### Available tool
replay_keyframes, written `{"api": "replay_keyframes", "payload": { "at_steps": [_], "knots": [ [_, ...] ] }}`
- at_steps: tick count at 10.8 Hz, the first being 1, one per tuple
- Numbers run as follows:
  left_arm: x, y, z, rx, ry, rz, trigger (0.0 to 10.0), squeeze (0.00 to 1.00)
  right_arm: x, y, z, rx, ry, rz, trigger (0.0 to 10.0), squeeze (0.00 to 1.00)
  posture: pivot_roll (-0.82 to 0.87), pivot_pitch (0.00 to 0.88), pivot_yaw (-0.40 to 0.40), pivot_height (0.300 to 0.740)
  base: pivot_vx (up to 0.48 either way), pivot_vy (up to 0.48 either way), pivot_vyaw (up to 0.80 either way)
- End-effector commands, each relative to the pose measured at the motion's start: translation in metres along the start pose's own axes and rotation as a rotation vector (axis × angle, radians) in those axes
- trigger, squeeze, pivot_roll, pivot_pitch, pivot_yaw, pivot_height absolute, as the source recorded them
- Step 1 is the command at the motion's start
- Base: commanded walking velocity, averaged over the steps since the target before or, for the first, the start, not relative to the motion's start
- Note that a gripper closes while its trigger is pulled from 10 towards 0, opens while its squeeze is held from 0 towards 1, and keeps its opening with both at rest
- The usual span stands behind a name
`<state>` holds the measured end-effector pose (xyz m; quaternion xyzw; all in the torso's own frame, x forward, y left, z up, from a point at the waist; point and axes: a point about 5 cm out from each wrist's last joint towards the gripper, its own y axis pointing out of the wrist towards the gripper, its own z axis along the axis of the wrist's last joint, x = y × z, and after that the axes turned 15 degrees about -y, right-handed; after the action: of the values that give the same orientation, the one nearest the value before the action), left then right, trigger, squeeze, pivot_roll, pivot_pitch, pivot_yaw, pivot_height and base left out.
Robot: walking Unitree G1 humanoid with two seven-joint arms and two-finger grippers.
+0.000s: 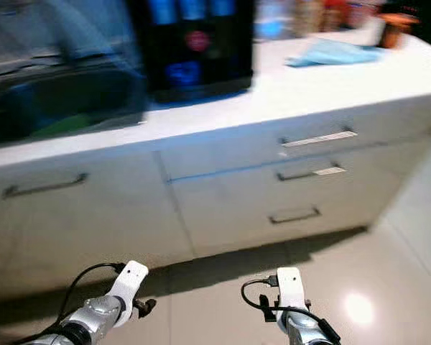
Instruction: Kitchen organization
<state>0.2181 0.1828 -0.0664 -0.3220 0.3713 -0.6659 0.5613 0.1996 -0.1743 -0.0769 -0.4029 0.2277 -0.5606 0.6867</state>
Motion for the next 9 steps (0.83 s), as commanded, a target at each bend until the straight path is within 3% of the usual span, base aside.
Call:
{"api": "replay_keyframes", "payload": {
  "at_steps": [1, 4, 6, 8, 9],
  "knots": [
    [-0.006, -0.001, -0.001, -0.003, 0.022, 0.009, 10.0, 0.00, -0.003, 0.001, 0.002, -0.002, -0.006, 0.012, 10.0, 0.00, -0.12, 0.000, 0.111, 0.740, 0.000, 0.000, -0.74],
    [-0.005, -0.001, 0.000, 0.036, 0.012, 0.001, 10.0, 0.00, -0.003, 0.001, 0.002, 0.001, -0.017, 0.020, 10.0, 0.00, -0.12, 0.000, 0.111, 0.740, 0.000, 0.000, 0.00],
    [-0.001, -0.001, 0.003, 0.062, -0.054, 0.005, 10.0, 0.00, -0.003, 0.000, -0.001, -0.008, -0.022, 0.023, 10.0, 0.00, -0.12, 0.000, 0.107, 0.740, 0.000, 0.000, 0.00],
    [-0.016, -0.003, 0.010, 0.116, -0.334, 0.077, 10.0, 0.00, -0.001, -0.001, -0.006, -0.025, 0.035, 0.014, 10.0, 0.00, -0.12, 0.000, 0.103, 0.740, 0.000, 0.000, 0.00],
    [-0.020, -0.004, 0.011, 0.131, -0.419, 0.097, 10.0, 0.00, -0.001, -0.001, -0.007, -0.029, 0.044, 0.012, 10.0, 0.00, -0.12, 0.000, 0.102, 0.740, 0.000, 0.000, 0.00]
  ]
}}
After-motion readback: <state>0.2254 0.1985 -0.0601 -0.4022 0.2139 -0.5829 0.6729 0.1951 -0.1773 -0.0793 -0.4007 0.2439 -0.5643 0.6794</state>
